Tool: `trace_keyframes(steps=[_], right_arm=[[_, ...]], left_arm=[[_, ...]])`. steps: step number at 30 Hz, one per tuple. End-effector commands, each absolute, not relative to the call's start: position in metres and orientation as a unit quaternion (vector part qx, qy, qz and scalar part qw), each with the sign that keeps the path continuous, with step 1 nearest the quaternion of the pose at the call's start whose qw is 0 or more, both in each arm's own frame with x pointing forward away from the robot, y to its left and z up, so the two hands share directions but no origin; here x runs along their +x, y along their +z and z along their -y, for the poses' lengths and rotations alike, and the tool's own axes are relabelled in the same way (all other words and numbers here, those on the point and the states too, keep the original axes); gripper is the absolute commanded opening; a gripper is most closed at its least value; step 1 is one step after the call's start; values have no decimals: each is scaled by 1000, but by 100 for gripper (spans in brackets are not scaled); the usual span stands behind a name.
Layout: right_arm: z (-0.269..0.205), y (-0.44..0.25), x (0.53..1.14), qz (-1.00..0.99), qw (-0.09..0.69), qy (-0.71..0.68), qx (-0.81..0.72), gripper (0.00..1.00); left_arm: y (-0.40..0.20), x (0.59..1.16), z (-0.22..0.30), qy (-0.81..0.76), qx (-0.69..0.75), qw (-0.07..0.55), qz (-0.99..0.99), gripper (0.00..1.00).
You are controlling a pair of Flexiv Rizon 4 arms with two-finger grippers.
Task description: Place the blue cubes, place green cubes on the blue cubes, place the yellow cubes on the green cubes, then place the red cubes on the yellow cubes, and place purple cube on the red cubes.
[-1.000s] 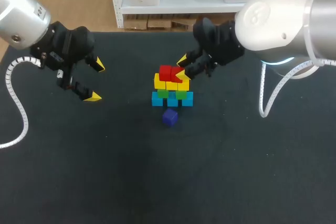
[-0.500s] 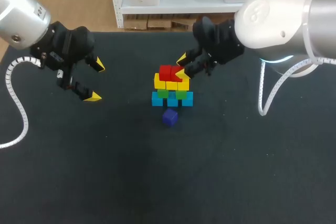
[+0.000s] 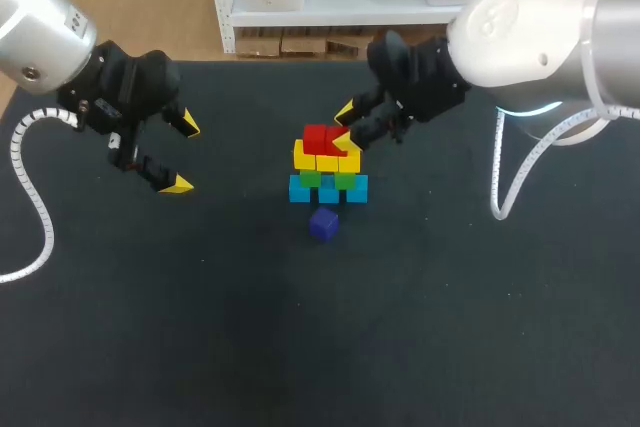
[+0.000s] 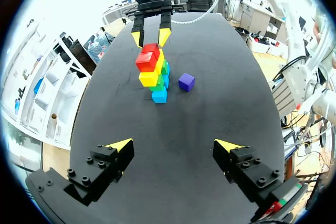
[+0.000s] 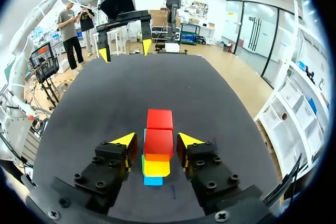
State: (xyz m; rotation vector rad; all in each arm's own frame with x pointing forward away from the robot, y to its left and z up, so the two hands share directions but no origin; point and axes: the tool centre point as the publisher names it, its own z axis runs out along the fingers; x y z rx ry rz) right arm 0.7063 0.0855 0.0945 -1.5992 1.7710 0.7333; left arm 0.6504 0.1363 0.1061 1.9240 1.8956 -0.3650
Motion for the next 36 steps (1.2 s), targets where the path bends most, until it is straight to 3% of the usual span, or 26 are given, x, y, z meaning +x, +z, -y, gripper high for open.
trace_keyframes(steps=[1,2,3,21,36], right_arm=[[-70,106,693,-672,331,276,-602,92],[-66,109,689,-671,337,273,-601,100],[-63,113,686,-670,340,271,-602,100],[4,130,642,-629,351,251,-646,100],[59,122,645,-637,351,279,-628,100]], left_arm=[[105,650,-138,-132,691,209,-679,100],[105,650,-138,-132,691,209,-679,100],[105,650,-138,-132,691,209,-679,100],[105,650,-138,-132,691,209,-679,100],[105,650,-138,-132,691,209,-679,100]])
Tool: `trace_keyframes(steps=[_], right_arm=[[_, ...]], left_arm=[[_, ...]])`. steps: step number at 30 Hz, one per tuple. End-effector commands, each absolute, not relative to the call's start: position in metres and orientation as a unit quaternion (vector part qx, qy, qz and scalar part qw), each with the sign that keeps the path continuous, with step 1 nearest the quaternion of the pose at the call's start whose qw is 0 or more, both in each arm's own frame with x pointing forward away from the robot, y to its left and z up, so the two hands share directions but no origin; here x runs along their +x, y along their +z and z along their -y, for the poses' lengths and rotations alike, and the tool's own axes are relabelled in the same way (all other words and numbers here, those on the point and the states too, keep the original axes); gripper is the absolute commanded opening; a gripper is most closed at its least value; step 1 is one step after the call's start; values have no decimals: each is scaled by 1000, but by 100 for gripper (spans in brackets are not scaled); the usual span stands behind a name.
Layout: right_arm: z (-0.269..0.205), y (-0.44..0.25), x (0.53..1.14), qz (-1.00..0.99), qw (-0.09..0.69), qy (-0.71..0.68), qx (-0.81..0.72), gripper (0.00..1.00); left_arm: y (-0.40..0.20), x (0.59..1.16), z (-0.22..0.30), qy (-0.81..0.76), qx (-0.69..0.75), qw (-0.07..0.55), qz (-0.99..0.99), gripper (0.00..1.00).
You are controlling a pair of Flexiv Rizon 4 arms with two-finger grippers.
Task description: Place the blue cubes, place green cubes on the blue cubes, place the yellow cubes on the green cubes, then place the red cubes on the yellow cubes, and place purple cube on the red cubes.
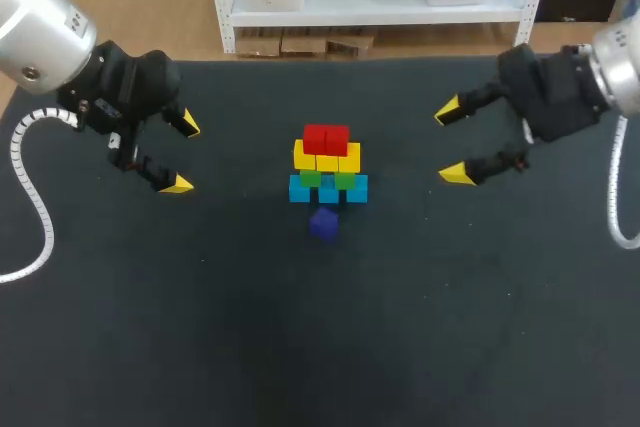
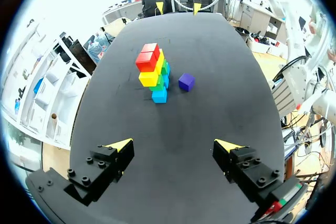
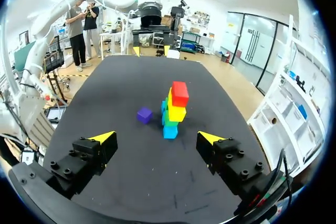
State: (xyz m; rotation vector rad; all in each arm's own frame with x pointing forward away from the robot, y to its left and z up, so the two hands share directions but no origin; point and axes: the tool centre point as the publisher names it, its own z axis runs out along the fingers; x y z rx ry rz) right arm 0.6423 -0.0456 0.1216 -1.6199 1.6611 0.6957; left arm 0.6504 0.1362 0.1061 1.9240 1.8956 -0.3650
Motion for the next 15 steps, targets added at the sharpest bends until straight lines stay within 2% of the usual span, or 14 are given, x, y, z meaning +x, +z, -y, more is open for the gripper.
trace_keyframes(steps=[1,12,15], right_arm=[[59,122,645,-637,351,279,-628,100],[59,122,645,-637,351,279,-628,100],[59,122,645,-637,351,279,-628,100]], left_arm=[[105,650,-138,-132,691,209,-679,100],[104,649,-128,-119,669,211,-703,100],[104,645,-110,-109,618,242,-740,100]])
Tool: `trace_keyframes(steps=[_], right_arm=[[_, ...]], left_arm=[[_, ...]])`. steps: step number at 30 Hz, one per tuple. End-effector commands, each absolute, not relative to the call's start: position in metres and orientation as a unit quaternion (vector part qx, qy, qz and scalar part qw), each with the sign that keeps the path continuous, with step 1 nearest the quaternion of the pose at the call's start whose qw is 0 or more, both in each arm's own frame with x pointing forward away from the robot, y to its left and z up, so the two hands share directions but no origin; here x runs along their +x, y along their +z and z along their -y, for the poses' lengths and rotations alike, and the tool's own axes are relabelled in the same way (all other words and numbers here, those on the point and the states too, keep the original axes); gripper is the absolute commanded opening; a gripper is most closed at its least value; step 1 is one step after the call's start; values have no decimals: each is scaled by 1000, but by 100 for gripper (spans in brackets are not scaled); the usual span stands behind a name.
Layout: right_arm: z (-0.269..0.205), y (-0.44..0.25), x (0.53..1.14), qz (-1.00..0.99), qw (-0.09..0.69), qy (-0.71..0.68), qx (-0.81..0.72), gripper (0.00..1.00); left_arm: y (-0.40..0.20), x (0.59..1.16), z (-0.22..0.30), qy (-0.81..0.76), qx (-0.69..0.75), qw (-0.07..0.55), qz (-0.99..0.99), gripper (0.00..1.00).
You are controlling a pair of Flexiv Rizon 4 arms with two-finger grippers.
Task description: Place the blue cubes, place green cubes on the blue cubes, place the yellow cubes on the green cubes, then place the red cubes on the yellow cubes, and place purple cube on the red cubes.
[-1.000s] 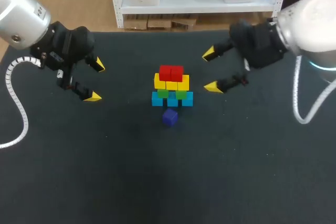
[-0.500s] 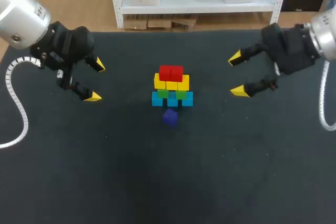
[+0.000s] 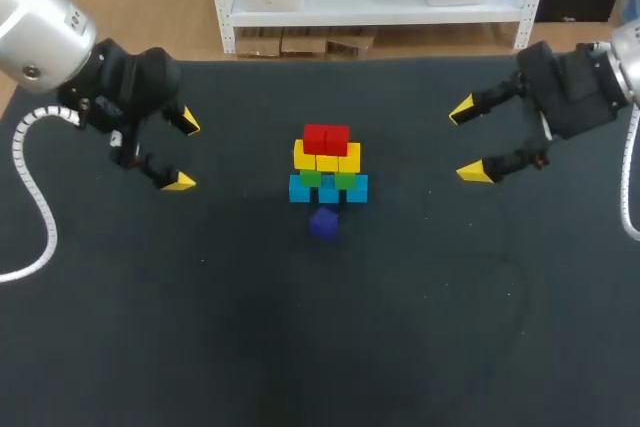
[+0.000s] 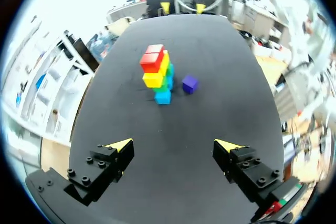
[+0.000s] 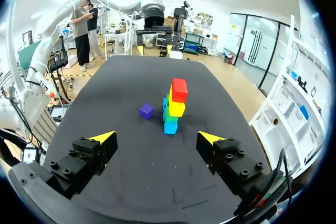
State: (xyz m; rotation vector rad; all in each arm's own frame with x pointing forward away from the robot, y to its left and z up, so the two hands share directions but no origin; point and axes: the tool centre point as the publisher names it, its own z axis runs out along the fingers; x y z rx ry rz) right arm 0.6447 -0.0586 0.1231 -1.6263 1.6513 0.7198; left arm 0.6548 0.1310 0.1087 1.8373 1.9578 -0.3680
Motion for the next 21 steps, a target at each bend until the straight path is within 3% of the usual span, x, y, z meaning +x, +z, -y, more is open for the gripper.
trace_keyframes(steps=[1,9,21], right_arm=[[59,122,645,-637,351,279,-628,100],[59,122,645,-637,351,279,-628,100],[59,122,645,-637,351,279,-628,100]], left_arm=[[102,641,-101,-91,603,239,-756,100],[82,610,-51,-73,497,250,-828,100],[70,572,-26,-57,400,251,-880,100]])
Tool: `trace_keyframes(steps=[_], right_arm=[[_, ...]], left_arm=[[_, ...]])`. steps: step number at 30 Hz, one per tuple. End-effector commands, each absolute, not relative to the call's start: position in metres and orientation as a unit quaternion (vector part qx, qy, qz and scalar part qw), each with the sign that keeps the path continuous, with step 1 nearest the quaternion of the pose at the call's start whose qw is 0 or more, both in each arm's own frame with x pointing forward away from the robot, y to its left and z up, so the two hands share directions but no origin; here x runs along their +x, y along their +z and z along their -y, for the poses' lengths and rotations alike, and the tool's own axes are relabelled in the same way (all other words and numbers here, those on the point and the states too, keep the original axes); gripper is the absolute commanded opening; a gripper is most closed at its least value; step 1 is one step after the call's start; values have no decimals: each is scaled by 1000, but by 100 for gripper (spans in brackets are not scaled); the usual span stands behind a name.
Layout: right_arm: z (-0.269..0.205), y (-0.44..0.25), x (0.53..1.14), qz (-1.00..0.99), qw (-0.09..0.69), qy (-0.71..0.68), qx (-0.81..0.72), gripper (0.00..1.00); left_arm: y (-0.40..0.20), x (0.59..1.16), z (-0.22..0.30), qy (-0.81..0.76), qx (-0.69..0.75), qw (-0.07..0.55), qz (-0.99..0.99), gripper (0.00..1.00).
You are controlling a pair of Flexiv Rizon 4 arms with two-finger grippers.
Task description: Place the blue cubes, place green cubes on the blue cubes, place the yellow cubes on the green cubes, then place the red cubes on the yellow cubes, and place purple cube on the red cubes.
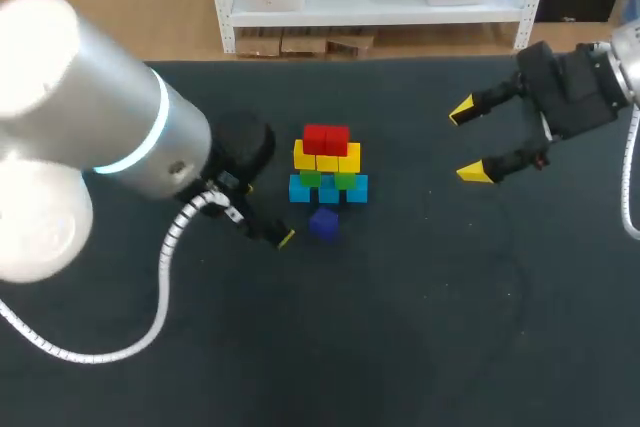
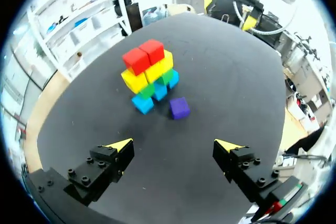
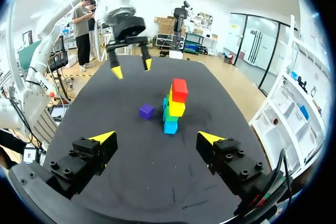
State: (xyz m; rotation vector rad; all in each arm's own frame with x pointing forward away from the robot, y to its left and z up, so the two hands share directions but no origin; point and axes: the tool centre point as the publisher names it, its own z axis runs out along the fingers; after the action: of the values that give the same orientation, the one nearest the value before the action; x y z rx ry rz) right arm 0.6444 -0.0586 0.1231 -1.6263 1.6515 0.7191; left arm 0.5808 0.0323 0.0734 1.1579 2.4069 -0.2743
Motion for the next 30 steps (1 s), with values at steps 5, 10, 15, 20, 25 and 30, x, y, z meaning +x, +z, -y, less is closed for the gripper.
trace_keyframes(steps=[5,10,15,20,25,30], right_arm=[[59,122,645,-637,351,279,-628,100],[59,122,645,-637,351,279,-628,100],[59,122,645,-637,351,279,-628,100],[59,122,645,-637,351,279,-628,100],[59,122,645,-637,351,279,-628,100],[59,122,645,-637,351,279,-628,100]], left_arm=[[64,567,-9,-67,400,252,-879,100],[53,567,5,-80,413,247,-873,100],[40,573,10,-98,416,239,-872,100],[30,580,13,-113,411,242,-872,100],[17,584,19,-130,386,246,-880,100],[6,588,21,-139,366,248,-886,100]])
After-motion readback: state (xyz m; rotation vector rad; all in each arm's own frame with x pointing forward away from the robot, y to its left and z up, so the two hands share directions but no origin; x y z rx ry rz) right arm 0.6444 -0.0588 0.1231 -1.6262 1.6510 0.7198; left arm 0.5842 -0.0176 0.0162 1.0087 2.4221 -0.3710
